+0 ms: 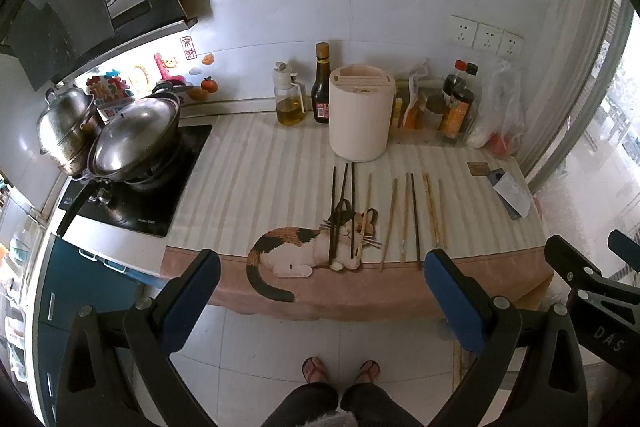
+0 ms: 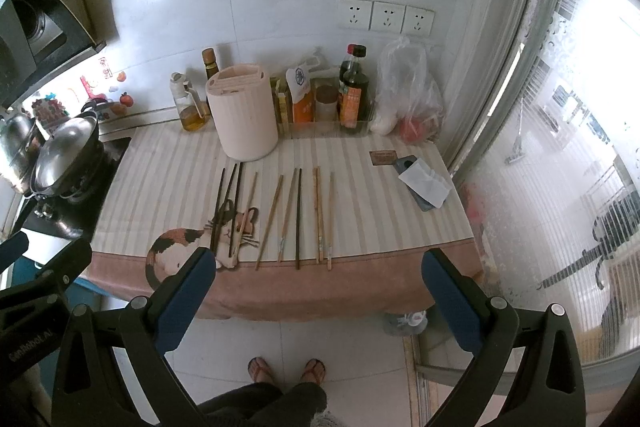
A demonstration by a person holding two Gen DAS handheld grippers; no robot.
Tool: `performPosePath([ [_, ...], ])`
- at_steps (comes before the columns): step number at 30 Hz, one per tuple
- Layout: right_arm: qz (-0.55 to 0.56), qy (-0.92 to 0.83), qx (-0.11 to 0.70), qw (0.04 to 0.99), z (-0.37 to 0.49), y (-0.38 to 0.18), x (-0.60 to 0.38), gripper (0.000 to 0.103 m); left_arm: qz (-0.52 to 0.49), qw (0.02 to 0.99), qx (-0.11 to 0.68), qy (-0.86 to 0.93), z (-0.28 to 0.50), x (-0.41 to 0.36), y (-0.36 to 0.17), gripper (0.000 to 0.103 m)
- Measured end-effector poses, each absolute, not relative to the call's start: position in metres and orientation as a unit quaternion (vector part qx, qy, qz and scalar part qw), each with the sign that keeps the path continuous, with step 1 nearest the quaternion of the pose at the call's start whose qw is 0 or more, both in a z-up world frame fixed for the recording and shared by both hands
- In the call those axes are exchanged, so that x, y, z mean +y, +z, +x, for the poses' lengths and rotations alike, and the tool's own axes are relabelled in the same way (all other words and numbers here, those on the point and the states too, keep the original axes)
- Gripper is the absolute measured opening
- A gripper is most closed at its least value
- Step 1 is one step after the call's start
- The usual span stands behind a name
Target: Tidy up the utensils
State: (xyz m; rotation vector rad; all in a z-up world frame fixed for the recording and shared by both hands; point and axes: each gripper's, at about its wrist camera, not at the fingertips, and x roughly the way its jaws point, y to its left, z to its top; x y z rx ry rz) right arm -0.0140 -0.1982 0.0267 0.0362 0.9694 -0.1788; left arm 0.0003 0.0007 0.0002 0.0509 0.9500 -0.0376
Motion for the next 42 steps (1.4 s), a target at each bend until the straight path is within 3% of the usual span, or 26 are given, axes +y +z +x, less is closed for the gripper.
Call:
performPosePath([
  [42, 0.017, -0.087, 0.459, 0.884, -0.013, 0.044, -0.203, 0.103, 0.023, 0.891, 0.453, -0.019, 0.005, -0.008, 0.010, 0.103],
])
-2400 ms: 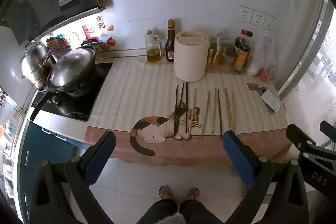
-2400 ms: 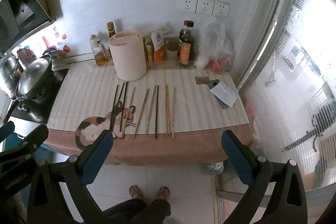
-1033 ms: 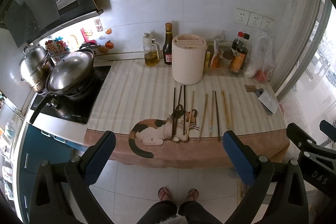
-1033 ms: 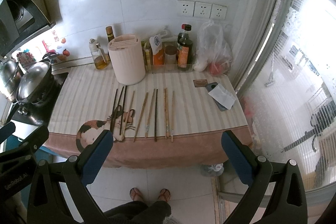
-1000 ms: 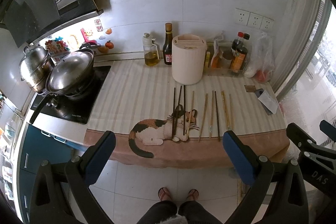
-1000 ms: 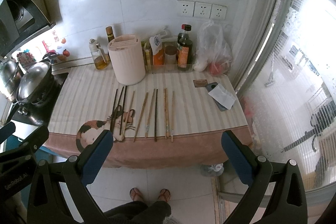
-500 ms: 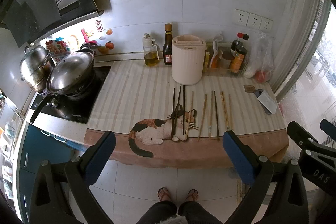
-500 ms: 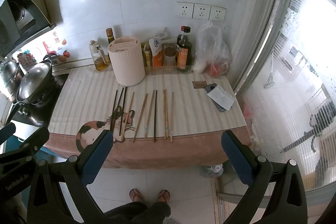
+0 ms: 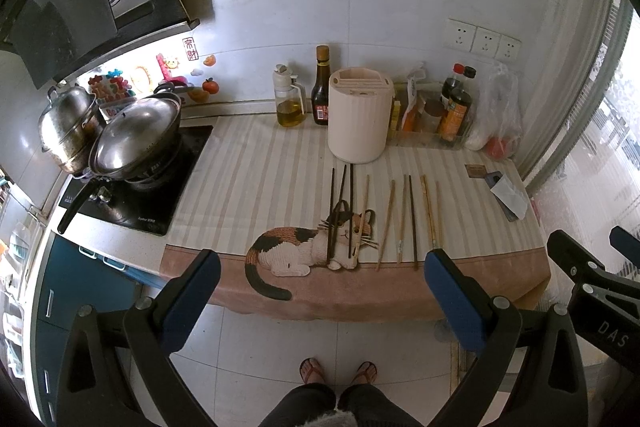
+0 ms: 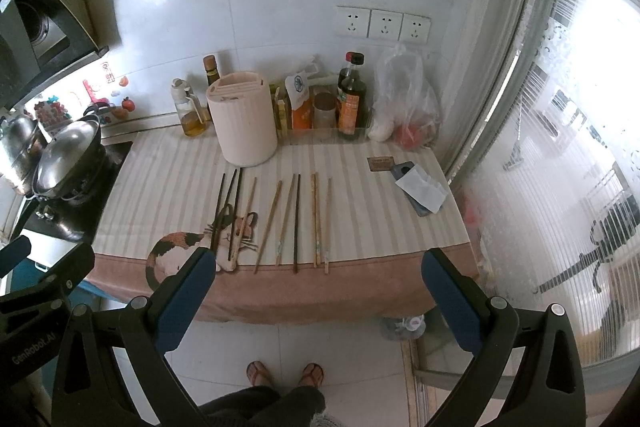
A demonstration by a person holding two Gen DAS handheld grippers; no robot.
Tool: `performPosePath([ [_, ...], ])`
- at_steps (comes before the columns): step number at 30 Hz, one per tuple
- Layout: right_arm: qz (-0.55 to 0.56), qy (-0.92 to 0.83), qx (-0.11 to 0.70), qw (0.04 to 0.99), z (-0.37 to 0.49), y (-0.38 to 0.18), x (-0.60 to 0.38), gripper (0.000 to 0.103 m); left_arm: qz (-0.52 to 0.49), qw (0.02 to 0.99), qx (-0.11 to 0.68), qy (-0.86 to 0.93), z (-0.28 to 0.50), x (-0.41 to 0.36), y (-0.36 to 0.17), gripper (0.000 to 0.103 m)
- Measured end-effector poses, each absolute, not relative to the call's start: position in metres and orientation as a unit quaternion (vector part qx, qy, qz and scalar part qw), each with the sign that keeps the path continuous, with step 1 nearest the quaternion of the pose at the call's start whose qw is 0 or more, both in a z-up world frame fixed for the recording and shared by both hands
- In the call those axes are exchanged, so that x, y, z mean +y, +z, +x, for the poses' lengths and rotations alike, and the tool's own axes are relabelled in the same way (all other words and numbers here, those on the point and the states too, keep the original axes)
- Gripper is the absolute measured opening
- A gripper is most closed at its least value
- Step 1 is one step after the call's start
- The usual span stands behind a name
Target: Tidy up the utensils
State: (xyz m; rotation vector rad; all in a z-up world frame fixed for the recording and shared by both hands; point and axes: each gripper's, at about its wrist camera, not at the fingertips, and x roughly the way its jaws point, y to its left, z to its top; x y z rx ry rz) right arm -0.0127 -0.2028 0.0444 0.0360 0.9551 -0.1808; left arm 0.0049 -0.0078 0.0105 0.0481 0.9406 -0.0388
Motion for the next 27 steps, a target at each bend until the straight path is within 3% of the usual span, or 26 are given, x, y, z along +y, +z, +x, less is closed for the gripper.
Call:
performPosePath([
  [21, 0.018, -0.088, 0.457, 0.885, -0.014, 0.042, -0.202, 0.103, 0.023, 0.892, 0.451, -0.018, 0.005, -0.008, 0.011, 0.103],
  [27, 0.034, -0.087, 0.448, 0.889, -0.007, 0.037, -0.208, 0.103, 0.043, 0.908, 0.417, 0.008, 0.019, -0.018, 0.015, 0.103],
])
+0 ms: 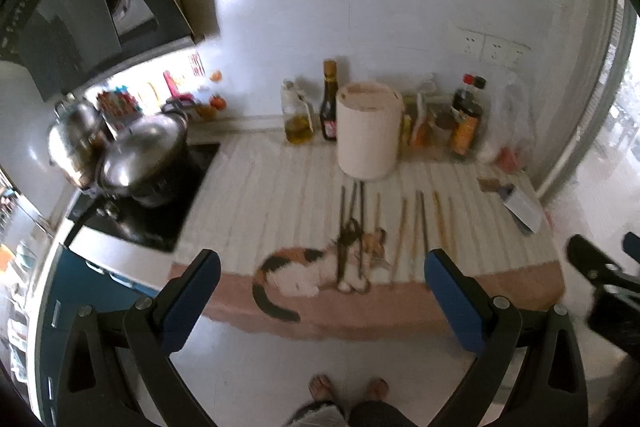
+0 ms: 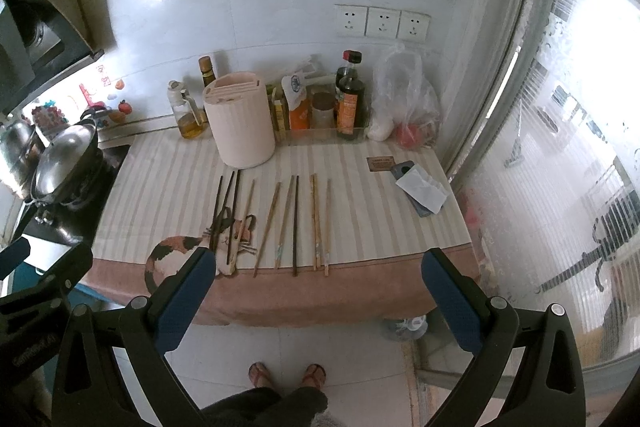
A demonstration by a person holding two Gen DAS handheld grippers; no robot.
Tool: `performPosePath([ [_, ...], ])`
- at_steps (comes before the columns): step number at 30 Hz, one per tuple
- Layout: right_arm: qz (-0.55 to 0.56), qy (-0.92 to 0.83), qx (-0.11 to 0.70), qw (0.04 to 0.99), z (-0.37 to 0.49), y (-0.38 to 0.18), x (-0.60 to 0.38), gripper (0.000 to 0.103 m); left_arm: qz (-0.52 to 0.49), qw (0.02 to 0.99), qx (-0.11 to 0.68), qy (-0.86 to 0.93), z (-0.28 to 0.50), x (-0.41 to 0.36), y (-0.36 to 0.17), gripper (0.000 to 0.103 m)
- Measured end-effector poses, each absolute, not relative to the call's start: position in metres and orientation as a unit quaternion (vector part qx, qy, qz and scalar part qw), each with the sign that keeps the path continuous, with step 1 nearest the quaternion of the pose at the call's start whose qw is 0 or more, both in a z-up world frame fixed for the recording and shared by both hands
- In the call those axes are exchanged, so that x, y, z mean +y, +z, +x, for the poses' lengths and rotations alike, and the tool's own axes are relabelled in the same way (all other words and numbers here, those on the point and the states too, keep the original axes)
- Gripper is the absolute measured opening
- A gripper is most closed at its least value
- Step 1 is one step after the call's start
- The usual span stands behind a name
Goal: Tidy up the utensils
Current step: 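Lower left tool onto a dark chopstick while right tool grasps another dark chopstick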
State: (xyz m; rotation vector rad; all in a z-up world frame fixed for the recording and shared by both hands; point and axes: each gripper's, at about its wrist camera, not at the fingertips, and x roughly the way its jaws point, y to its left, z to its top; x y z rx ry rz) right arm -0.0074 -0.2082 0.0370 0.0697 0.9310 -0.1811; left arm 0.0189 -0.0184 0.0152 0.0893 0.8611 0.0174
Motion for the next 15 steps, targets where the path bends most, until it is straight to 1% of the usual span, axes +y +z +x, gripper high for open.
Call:
performPosePath([
  [4, 0.042, -0.082, 0.435, 0.896, 0.008, 0.018, -0.224, 0.103, 0.047, 0.912, 0.408, 0.027, 0.039, -0.020, 0.002, 0.103],
  [9, 0.069, -0.074, 0.456, 0.884, 0.036, -0.021, -0.246, 0.103, 0.047, 0.908, 0.412, 0.054, 0.072, -0.025, -0.032, 0.103],
  [10, 0.074, -0.071, 0.462, 0.881, 0.043, -0.031, -0.250, 0.100, 0.048, 0.906, 0.416, 0.058, 0.078, -0.025, -0.039, 0.103],
  [11, 0.079, -0.066, 0.467, 0.878, 0.050, -0.040, -0.253, 0.093, 0.050, 0.901, 0.426, 0.066, 0.089, -0.026, -0.051, 0.103],
  [12, 0.082, -0.060, 0.472, 0.876, 0.057, -0.050, -0.255, 0.090, 0.052, 0.899, 0.430, 0.070, 0.095, -0.026, -0.059, 0.103],
  [14, 0.089, -0.040, 0.490, 0.866, 0.073, -0.072, -0.256, 0.076, 0.057, 0.891, 0.444, 0.082, 0.110, -0.025, -0.078, 0.103],
  [15, 0.093, -0.029, 0.498, 0.862, 0.083, -0.085, -0.256, 0.072, 0.058, 0.883, 0.457, 0.087, 0.121, -0.023, -0.092, 0.103],
])
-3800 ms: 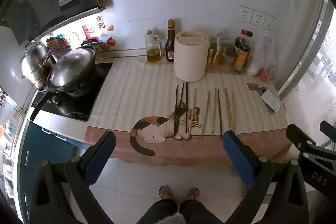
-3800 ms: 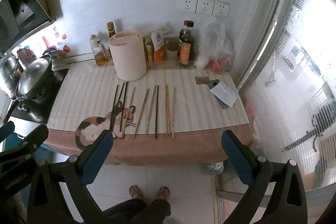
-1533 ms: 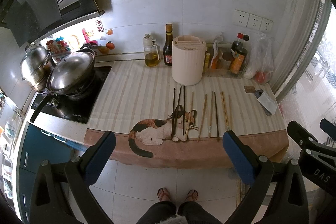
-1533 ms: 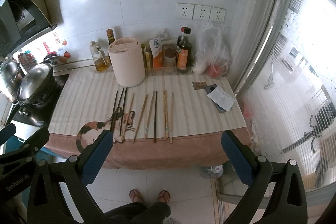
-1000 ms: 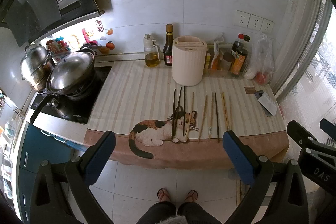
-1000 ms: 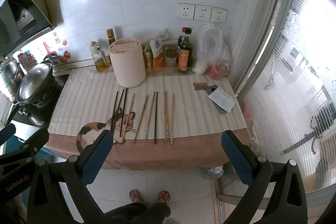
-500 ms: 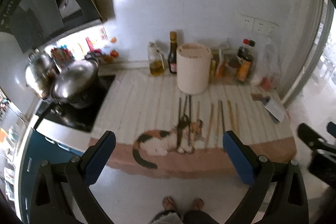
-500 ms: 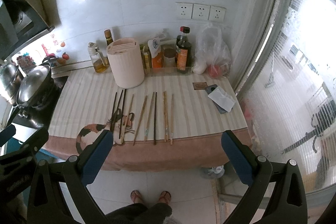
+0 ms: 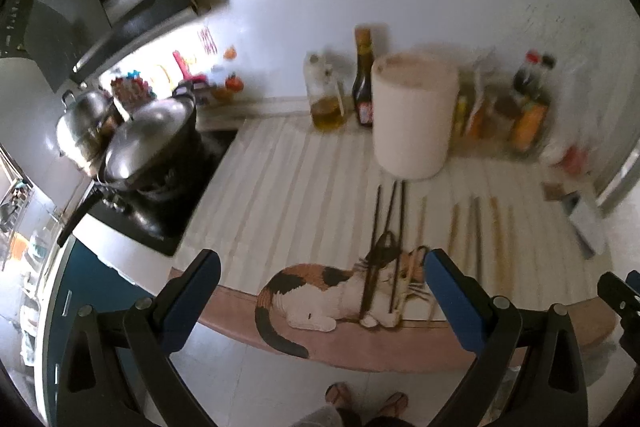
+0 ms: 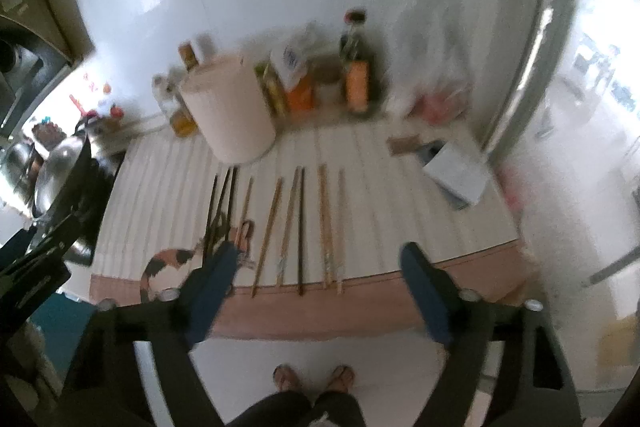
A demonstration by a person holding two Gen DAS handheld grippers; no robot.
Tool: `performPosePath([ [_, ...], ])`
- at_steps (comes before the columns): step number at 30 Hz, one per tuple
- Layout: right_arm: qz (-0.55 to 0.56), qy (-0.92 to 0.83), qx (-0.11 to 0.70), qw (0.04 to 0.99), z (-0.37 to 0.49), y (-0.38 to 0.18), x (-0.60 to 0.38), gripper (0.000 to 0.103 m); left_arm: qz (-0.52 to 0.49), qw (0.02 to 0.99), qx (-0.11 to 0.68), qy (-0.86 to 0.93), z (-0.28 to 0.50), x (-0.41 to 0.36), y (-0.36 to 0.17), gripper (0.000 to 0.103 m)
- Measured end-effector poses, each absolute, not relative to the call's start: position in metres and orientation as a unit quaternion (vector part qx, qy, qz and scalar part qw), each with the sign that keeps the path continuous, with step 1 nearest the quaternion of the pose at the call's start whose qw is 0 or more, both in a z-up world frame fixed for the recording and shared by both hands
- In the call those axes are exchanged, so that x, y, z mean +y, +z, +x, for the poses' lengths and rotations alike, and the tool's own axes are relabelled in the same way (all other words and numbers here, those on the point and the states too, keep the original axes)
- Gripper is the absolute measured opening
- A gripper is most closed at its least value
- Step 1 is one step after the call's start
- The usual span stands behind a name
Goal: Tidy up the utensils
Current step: 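Lower left tool onto a dark chopstick while right tool grasps another dark chopstick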
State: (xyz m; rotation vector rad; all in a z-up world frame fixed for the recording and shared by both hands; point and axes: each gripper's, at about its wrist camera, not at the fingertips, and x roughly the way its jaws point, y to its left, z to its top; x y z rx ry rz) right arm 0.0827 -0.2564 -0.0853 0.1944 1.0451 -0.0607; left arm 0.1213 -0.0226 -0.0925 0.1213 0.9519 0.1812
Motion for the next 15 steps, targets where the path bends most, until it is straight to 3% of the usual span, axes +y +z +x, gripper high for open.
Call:
performPosePath([
  [4, 0.118, -0.006, 0.534, 0.837, 0.117, -0.134, -0.256, 0.048, 0.052, 0.858, 0.503, 0.096, 0.156, -0.009, -0.138, 0.103],
  [7, 0.128, 0.004, 0.554, 0.822, 0.140, -0.168, -0.251, 0.039, 0.051, 0.840, 0.531, 0.098, 0.176, -0.002, -0.169, 0.100],
  [15, 0.170, 0.000, 0.608, 0.776, 0.199, -0.246, -0.240, 0.038, 0.053, 0.795, 0.602, 0.048, 0.243, 0.007, -0.252, 0.088],
])
